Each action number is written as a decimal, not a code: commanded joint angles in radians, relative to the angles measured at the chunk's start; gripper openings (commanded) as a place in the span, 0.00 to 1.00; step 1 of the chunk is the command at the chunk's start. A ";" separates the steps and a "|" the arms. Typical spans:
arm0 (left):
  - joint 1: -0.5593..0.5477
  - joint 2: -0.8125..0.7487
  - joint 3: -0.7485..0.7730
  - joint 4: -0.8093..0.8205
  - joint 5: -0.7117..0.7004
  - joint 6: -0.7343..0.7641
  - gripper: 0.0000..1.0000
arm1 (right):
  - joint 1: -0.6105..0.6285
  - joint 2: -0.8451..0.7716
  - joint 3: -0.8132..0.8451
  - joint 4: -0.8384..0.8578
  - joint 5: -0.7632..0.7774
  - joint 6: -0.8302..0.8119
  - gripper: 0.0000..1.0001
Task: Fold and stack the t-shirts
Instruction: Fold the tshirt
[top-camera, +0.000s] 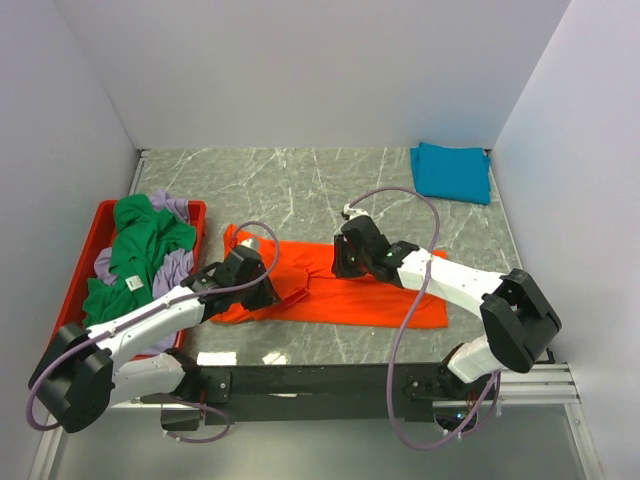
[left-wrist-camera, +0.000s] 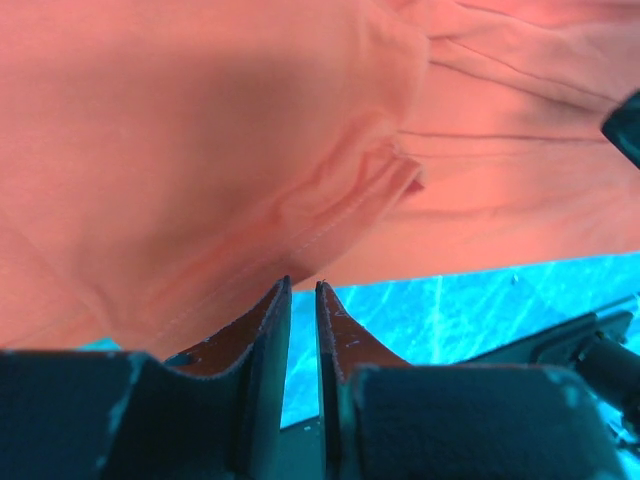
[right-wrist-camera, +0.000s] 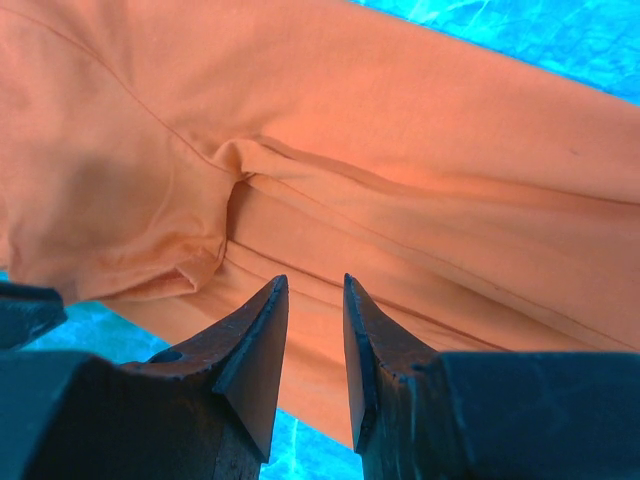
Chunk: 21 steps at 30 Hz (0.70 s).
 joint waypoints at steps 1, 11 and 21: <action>-0.007 -0.044 0.011 0.032 0.052 0.027 0.21 | -0.015 -0.045 -0.010 0.017 0.018 -0.009 0.36; -0.002 0.056 0.074 -0.027 -0.106 -0.056 0.17 | -0.063 -0.052 -0.007 -0.009 0.048 -0.011 0.36; 0.004 0.189 -0.002 0.082 -0.091 -0.139 0.12 | -0.267 -0.012 -0.027 -0.029 0.015 -0.017 0.36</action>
